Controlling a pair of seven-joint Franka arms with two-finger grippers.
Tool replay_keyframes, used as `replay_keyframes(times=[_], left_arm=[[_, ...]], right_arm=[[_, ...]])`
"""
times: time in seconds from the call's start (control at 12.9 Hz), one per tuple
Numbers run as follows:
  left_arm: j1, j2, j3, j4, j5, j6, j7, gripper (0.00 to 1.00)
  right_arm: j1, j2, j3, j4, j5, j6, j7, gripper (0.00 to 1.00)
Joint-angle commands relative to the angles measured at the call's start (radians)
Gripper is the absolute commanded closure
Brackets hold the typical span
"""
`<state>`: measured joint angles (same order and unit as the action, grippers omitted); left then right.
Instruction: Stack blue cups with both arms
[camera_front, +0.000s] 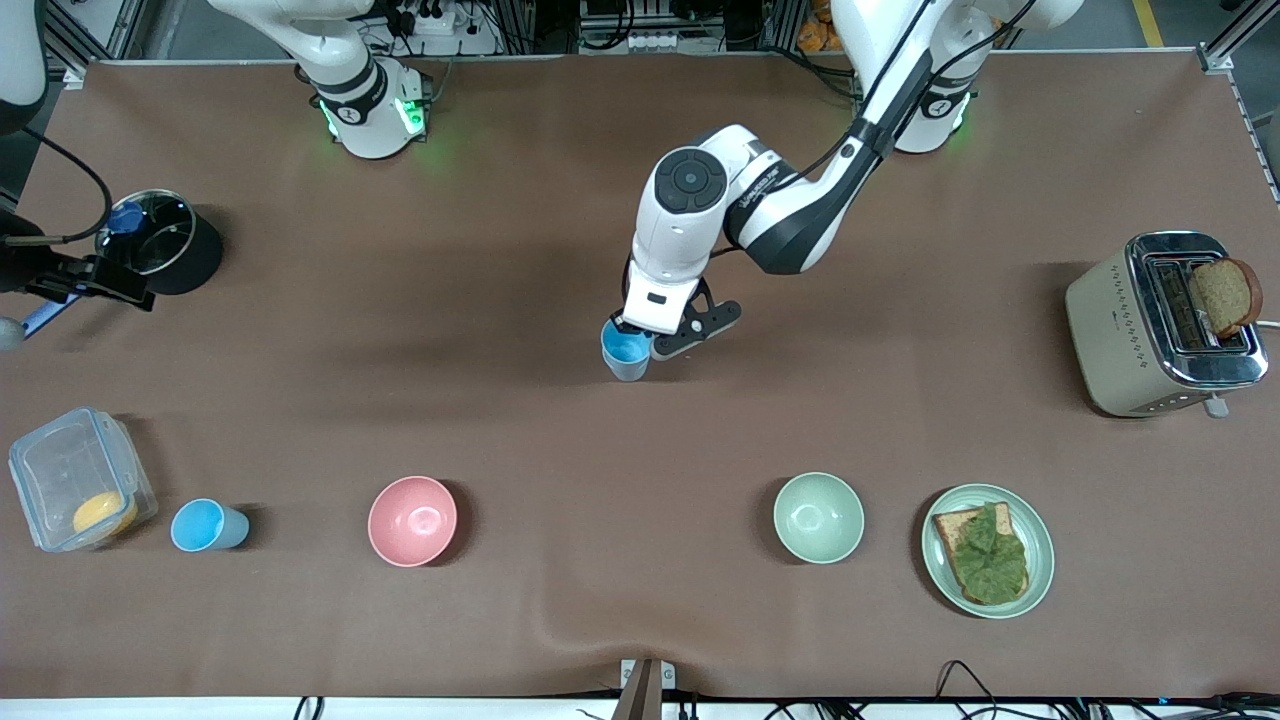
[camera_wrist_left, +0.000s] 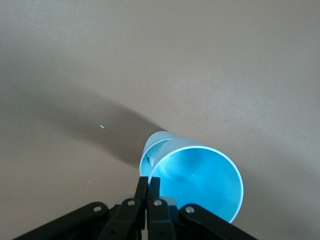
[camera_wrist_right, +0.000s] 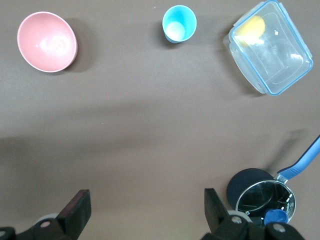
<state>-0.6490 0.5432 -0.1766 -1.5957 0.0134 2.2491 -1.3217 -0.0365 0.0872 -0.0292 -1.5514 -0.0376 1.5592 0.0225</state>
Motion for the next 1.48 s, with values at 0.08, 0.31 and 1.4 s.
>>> replay_keyframes(times=[0.08, 0.31, 1.4], left_arm=[[-0.024, 0.018, 0.008, 0.007, 0.031, 0.014, -0.039, 1.0], [-0.024, 0.021, 0.006, 0.007, 0.031, 0.014, -0.039, 0.46], [0.442, -0.336, 0.009, 0.01, 0.096, -0.161, 0.448, 0.0]], right_arm=[[-0.045, -0.015, 0.06, -0.001, 0.009, 0.001, -0.004, 0.0], [-0.045, -0.012, 0.063, -0.01, 0.007, 0.034, -0.001, 0.0], [-0.04, -0.004, 0.061, -0.012, 0.007, 0.035, 0.027, 0.0]])
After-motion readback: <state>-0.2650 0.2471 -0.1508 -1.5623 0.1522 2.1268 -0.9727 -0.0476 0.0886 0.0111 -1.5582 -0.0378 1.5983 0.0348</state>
